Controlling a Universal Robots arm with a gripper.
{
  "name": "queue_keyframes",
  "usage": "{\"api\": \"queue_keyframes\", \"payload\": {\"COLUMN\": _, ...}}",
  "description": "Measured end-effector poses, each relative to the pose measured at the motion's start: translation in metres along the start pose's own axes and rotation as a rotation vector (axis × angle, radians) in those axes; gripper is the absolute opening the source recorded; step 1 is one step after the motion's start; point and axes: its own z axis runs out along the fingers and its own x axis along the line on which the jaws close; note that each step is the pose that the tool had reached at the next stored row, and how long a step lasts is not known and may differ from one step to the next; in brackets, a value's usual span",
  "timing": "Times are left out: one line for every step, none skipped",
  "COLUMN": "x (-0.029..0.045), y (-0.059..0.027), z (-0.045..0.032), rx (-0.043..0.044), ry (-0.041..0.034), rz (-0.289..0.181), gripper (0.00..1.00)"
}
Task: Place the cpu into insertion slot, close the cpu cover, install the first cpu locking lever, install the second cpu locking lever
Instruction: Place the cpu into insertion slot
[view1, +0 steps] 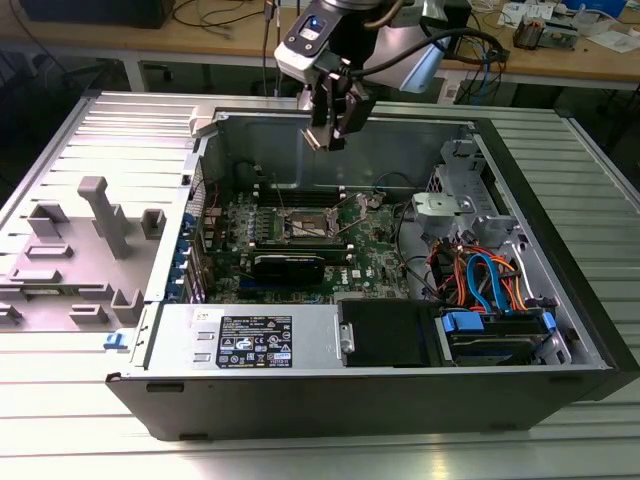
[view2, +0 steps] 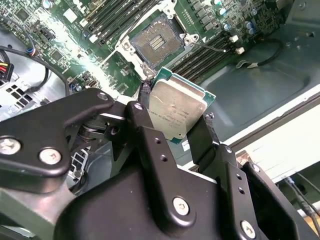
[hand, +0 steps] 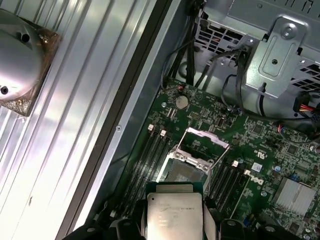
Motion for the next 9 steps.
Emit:
{"api": "queue_keyframes", "payload": {"x": 0.0, "y": 0.0, "z": 0.0001, "rx": 0.0028, "ry": -0.0071, "rz": 0.004, "gripper": 0.55}}
{"api": "queue_keyframes", "payload": {"x": 0.0, "y": 0.0001, "z": 0.0002, "rx": 0.0058, "ry": -0.0157, "rz": 0.014, "gripper": 0.55}}
{"api": "queue_keyframes", "payload": {"x": -0.0001, "y": 0.0001, "z": 0.0005, "rx": 0.0055, "ry": -0.0183, "rz": 0.027, "gripper": 0.55}}
{"api": "queue_keyframes", "payload": {"x": -0.0001, "y": 0.0002, "z": 0.0009, "rx": 0.0048, "ry": -0.0182, "rz": 0.039, "gripper": 0.55}}
{"api": "queue_keyframes", "payload": {"x": -0.0001, "y": 0.0002, "z": 0.0014, "rx": 0.0039, "ry": -0.0178, "rz": 0.054, "gripper": 0.55}}
{"api": "queue_keyframes", "payload": {"x": -0.0001, "y": 0.0002, "z": 0.0019, "rx": 0.0031, "ry": -0.0175, "rz": 0.067, "gripper": 0.55}}
{"api": "queue_keyframes", "payload": {"x": -0.0002, "y": 0.0002, "z": 0.0026, "rx": 0.002, "ry": -0.0168, "rz": 0.085, "gripper": 0.55}}
{"api": "queue_keyframes", "payload": {"x": -0.0003, "y": 0.0002, "z": 0.0035, "rx": 0.001, "ry": -0.0163, "rz": 0.1, "gripper": 0.55}}
{"api": "queue_keyframes", "payload": {"x": -0.0003, "y": 0.0003, "z": 0.0047, "rx": -0.0009, "ry": -0.0158, "rz": 0.12, "gripper": 0.55}}
